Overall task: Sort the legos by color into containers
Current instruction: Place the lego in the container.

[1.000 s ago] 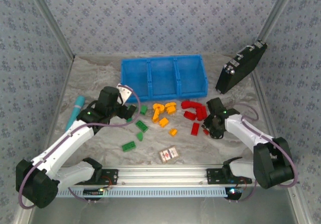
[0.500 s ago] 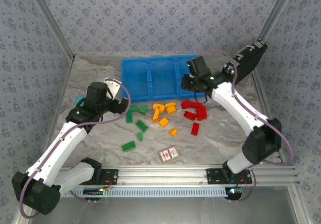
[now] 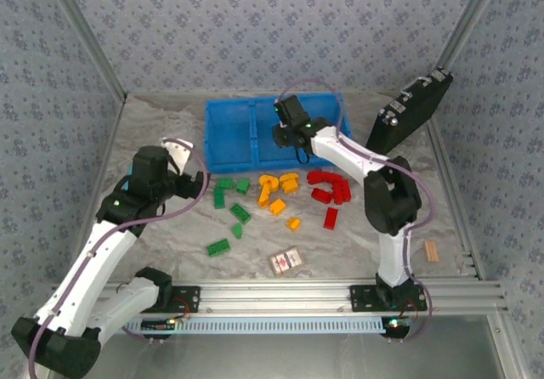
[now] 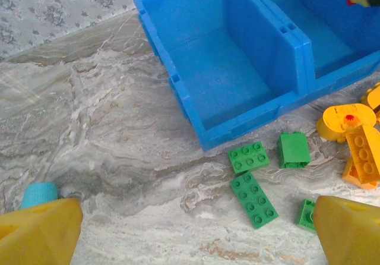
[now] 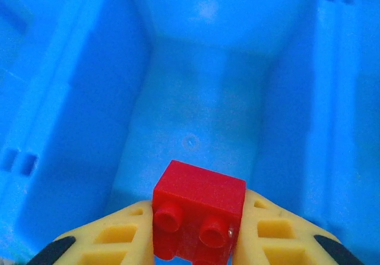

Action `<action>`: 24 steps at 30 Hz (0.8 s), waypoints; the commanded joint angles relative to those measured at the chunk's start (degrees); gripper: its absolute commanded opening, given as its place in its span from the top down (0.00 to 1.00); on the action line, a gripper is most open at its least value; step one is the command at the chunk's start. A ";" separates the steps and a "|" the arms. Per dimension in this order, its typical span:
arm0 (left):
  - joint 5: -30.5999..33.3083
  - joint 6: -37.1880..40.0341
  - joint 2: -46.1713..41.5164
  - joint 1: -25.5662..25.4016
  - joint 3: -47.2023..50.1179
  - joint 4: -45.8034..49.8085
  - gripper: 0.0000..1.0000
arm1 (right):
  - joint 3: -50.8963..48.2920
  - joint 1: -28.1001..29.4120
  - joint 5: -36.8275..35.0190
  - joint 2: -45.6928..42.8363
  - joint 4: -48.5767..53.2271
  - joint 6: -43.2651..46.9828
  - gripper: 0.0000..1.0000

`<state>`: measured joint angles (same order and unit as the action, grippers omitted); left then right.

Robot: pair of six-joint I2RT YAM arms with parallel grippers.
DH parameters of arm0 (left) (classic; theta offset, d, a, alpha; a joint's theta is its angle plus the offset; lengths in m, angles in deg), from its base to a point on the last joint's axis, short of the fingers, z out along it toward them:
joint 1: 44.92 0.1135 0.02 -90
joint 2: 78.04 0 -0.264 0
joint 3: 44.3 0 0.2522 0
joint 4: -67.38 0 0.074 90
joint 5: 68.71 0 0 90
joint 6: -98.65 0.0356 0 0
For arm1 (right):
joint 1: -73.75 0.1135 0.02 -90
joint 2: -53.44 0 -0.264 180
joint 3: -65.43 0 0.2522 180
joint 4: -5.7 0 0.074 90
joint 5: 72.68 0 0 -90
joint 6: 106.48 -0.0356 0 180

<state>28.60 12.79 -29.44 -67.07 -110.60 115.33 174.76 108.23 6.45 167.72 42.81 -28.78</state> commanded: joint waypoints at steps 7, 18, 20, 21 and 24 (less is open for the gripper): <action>-0.01 -1.85 -1.46 0.44 1.51 2.78 0.00 | 11.61 0.94 -0.11 11.40 3.43 2.32 0.71; 1.28 -2.51 -1.49 0.71 1.80 3.34 0.00 | 17.80 0.16 1.00 20.29 6.64 0.74 0.70; 1.23 -2.80 -1.41 0.71 1.98 3.10 0.00 | 17.90 -0.11 1.12 20.89 6.77 0.44 0.70; 1.23 -2.97 -1.40 0.71 2.00 2.99 0.00 | 17.85 -0.29 1.12 21.20 6.89 0.28 0.70; 0.96 -3.17 -1.23 0.71 2.00 3.15 0.00 | 17.00 -0.61 1.21 20.97 6.60 0.16 0.67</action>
<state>29.03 10.54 -30.36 -66.65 -108.94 117.80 190.15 108.26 7.21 188.03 48.02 -27.70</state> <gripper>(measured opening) 0.999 0.327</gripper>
